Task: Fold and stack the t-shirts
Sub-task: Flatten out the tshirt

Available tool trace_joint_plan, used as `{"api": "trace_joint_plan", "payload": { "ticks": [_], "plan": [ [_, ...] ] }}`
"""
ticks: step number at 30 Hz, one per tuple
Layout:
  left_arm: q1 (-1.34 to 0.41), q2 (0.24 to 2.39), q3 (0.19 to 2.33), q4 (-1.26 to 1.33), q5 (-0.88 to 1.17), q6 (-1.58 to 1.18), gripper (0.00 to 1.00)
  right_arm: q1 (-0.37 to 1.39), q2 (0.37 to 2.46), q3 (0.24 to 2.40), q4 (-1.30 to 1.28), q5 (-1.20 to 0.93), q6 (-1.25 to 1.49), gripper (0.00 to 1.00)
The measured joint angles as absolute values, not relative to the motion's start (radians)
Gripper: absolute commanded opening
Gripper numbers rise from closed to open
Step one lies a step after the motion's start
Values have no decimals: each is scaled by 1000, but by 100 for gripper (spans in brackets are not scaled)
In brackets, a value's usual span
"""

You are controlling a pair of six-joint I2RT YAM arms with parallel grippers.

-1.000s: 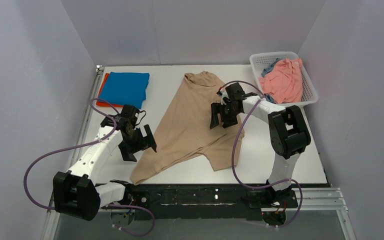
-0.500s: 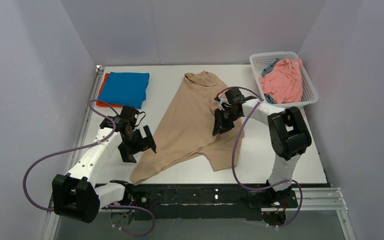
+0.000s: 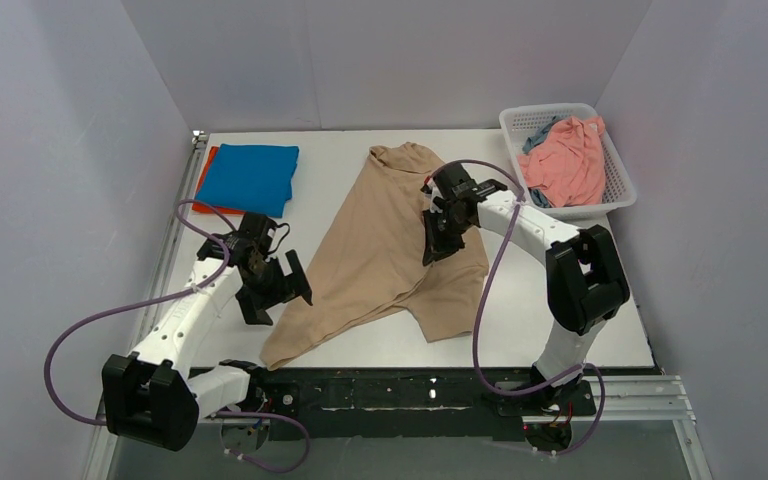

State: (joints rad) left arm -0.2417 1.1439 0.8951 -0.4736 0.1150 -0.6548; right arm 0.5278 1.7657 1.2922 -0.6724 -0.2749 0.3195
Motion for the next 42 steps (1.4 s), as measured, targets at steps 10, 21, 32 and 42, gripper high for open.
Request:
{"api": "trace_joint_plan", "payload": {
  "ticks": [10, 21, 32, 42],
  "plan": [
    [-242, 1055, 897, -493, 100, -680, 98, 653, 1813, 1546, -767, -307, 465, 1],
    [-242, 792, 967, -727, -110, -739, 98, 828, 2528, 2424, -150, -437, 1037, 79],
    [-241, 1184, 1004, -480, -14, -733, 98, 722, 1875, 1591, -460, -289, 583, 87],
    [-213, 1763, 1219, -240, 41, -667, 98, 585, 1774, 1113, -461, -284, 550, 87]
  ]
}}
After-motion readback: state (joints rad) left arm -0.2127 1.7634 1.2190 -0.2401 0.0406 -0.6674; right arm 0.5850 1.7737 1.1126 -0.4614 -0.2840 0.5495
